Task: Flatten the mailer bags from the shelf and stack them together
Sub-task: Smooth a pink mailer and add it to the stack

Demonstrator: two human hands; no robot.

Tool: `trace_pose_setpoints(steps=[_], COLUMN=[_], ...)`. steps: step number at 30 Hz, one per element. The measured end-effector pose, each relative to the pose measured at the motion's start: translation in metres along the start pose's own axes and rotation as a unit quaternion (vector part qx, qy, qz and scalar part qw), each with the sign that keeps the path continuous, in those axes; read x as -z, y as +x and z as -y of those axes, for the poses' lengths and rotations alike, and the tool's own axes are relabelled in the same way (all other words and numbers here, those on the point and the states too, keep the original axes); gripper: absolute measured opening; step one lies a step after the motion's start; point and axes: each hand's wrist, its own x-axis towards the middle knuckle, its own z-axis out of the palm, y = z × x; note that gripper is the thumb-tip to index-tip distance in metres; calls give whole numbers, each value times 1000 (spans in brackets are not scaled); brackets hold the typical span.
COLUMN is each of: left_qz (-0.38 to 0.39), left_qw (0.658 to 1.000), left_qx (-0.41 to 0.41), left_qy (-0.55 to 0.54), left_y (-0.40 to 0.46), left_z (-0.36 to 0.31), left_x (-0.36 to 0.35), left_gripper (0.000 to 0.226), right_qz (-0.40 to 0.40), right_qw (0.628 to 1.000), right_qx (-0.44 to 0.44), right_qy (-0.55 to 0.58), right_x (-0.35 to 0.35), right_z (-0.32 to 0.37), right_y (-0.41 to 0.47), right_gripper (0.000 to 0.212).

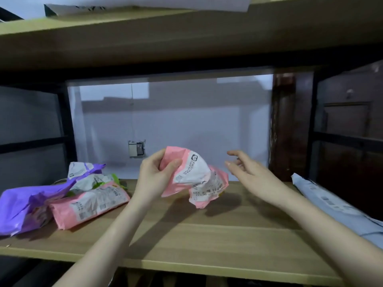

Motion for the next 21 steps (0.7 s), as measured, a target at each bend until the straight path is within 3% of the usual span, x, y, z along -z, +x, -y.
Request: trace_pose_setpoints(steps=[5, 10, 12, 14, 16, 18, 21], left_qz=[-14, 6, 45, 79, 97, 108, 92], left_qw=[995, 992, 993, 993, 993, 991, 992], left_qx=[50, 69, 62, 60, 64, 77, 85], left_qy=[-87, -108, -94, -56, -8, 21, 30], left_y=[12, 5, -1, -3, -4, -6, -9], left_z=[8, 15, 13, 24, 34, 43, 42], left_x=[-45, -73, -78, -80, -80, -81, -82], left_gripper=[16, 26, 31, 19, 30, 43, 40], right_qz=[-10, -49, -77, -107, -128, -145, -155], right_qw=[980, 922, 928, 937, 937, 938, 947], right_qx=[-130, -157, -157, -152, -145, -120, -74], right_qy=[152, 350, 329, 296, 290, 292, 271], right_x=[2, 5, 3, -1, -2, -1, -2], right_z=[-20, -36, -45, -52, -56, -59, -62], right_y=[13, 11, 10, 9, 8, 8, 6], right_gripper=[42, 30, 33, 33, 26, 22, 22])
